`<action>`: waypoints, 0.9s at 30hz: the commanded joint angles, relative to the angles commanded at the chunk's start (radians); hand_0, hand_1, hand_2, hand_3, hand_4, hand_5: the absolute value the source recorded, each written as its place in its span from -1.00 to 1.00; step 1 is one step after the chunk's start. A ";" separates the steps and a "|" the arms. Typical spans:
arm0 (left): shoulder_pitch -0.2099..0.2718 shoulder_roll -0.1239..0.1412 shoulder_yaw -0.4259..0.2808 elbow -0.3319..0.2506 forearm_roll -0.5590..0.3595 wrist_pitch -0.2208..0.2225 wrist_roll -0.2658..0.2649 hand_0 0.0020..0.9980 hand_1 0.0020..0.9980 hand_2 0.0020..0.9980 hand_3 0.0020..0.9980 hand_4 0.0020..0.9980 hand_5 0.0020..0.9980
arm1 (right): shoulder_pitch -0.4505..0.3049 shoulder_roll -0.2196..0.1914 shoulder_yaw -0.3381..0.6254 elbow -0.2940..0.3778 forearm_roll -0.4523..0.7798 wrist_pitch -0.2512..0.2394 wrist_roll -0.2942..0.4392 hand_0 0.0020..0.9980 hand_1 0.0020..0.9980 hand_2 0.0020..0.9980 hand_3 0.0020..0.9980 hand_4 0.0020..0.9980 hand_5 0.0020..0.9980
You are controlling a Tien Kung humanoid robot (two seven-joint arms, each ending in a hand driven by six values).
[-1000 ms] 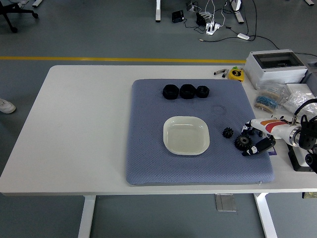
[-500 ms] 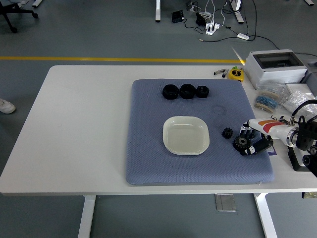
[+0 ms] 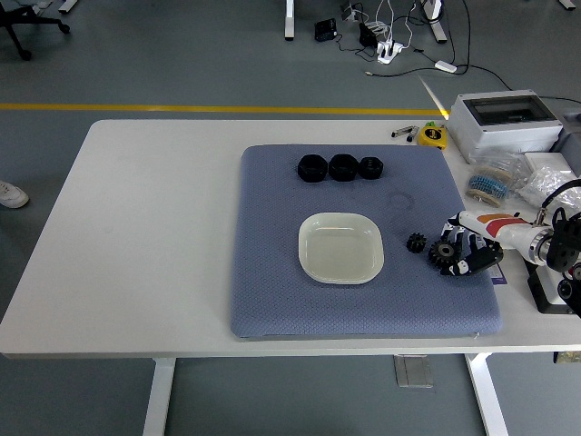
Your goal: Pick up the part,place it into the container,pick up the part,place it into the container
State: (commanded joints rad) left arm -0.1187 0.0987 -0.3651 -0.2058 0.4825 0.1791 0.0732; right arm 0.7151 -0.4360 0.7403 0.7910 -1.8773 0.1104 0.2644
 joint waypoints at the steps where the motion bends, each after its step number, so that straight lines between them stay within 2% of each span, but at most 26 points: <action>1: 0.000 0.000 -0.001 0.000 0.001 0.000 0.000 0.53 0.60 0.62 0.46 0.53 0.40 | 0.000 -0.001 0.006 0.005 0.000 0.001 0.000 -0.95 -0.53 -0.32 -0.06 0.61 -0.28; 17: 0.000 0.002 -0.001 0.001 0.000 0.000 0.000 0.53 0.59 0.61 0.46 0.53 0.39 | 0.014 0.001 0.060 0.083 0.013 0.011 -0.014 -1.00 -0.60 -0.35 -0.05 0.57 -0.27; 21: -0.001 0.002 0.001 0.001 -0.004 0.002 -0.001 0.53 0.59 0.61 0.46 0.53 0.39 | 0.037 0.011 0.039 0.097 0.018 0.011 -0.018 -1.00 -0.60 -0.35 -0.05 0.56 -0.26; 27: 0.001 0.003 0.007 0.001 -0.014 0.004 -0.003 0.53 0.59 0.61 0.46 0.53 0.39 | 0.103 0.043 -0.045 0.090 0.026 0.012 -0.021 -1.00 -0.60 -0.34 -0.04 0.56 -0.24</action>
State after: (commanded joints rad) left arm -0.1182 0.1014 -0.3583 -0.2050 0.4687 0.1836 0.0699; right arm 0.8185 -0.3929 0.6955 0.8805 -1.8513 0.1228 0.2431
